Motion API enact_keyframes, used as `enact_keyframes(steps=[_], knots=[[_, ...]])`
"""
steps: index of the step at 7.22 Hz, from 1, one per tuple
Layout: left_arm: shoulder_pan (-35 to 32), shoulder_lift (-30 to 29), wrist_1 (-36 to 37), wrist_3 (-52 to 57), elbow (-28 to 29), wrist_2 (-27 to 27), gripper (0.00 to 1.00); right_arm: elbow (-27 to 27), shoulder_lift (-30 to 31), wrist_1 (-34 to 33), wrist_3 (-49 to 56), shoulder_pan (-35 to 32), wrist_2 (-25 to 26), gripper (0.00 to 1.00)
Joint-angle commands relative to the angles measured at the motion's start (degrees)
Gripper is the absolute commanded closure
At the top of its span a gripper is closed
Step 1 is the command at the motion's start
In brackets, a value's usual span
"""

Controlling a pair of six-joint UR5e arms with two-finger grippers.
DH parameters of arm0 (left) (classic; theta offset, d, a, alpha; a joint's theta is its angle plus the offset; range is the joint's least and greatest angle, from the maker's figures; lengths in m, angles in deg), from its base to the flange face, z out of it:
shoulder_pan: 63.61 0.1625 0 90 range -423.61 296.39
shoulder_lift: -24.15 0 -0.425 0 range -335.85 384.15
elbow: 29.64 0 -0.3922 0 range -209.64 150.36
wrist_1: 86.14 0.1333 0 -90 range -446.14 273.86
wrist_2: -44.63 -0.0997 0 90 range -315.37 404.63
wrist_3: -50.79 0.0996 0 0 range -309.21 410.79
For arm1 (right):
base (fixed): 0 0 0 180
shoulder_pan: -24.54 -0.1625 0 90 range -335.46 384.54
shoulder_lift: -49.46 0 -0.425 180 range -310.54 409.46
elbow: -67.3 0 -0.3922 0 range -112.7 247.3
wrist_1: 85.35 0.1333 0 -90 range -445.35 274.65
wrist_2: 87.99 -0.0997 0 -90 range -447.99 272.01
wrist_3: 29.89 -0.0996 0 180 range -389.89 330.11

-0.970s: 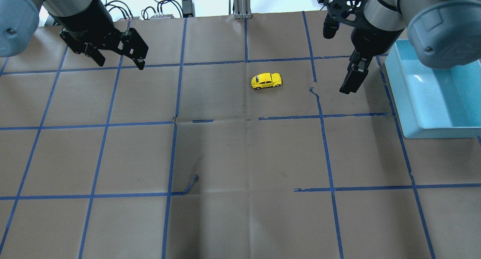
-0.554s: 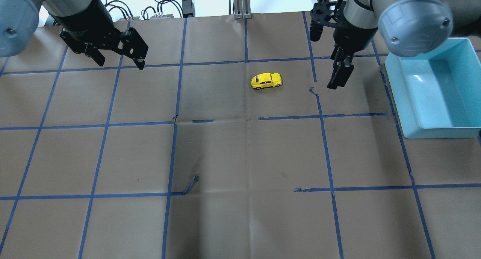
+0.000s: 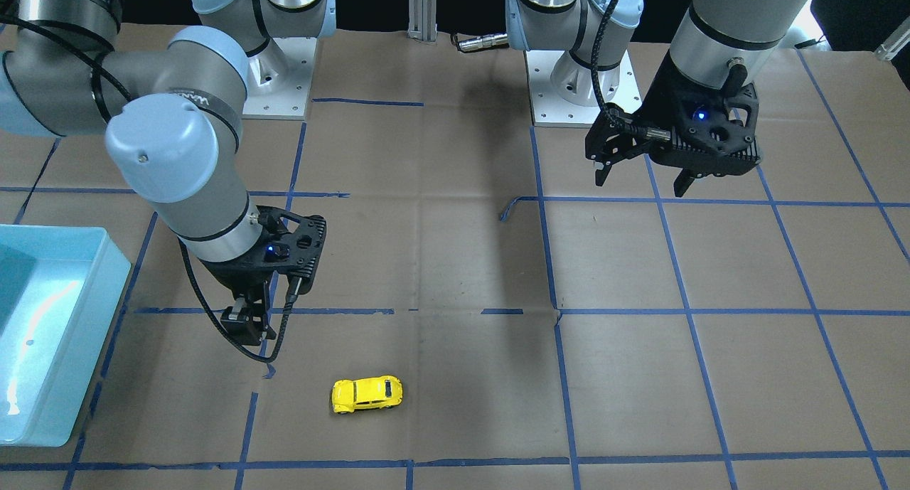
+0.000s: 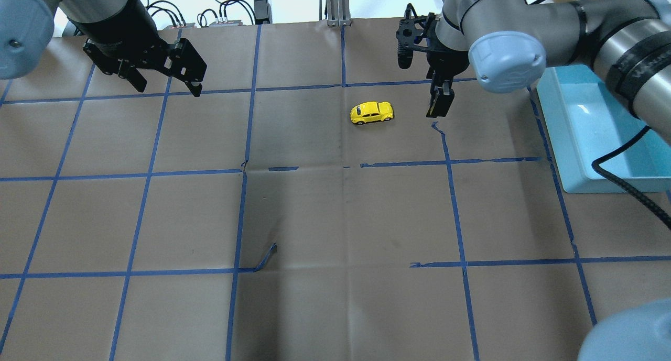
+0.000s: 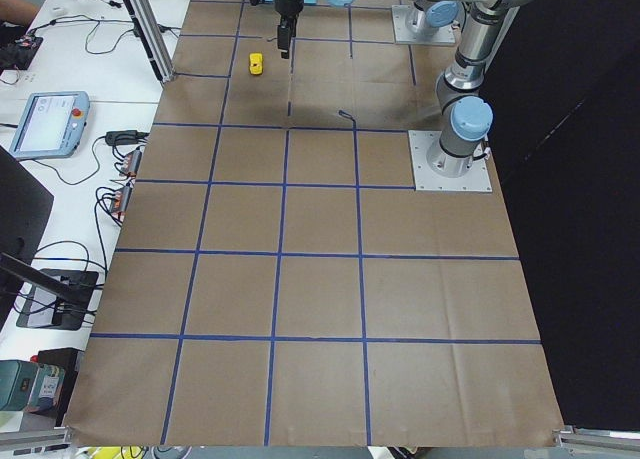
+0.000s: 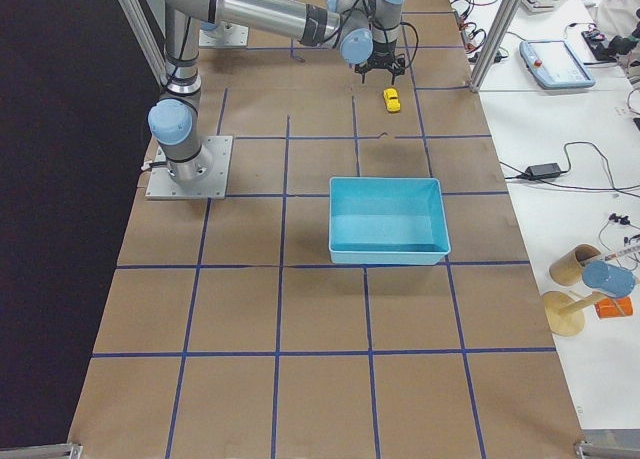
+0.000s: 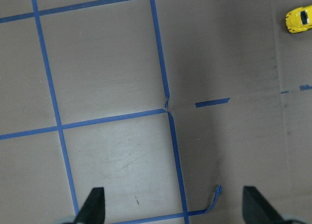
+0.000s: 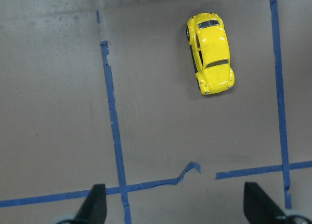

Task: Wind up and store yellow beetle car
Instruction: 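Move the right gripper over the yellow car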

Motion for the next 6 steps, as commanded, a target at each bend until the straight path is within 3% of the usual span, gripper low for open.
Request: enact_keyframes(steps=[1,2,3,6], knots=[[0.00,0.07,0.00,0.00,0.00,-0.03,0.01,-9.18,-11.11,-2.37,1.66,-5.36,1.16,0.00],[0.00,0.07,0.00,0.00,0.00,-0.03,0.01,-14.20,-16.39,-2.36,0.89,-9.48,5.08,0.00],[0.00,0.07,0.00,0.00,0.00,-0.03,0.01,-14.51,-19.75,-3.14,0.97,-11.00,5.21,0.00],[0.09,0.07,0.00,0.00,0.00,-0.03,0.01,-13.90,-20.49,-2.54,-0.43,-9.88,4.86,0.00]])
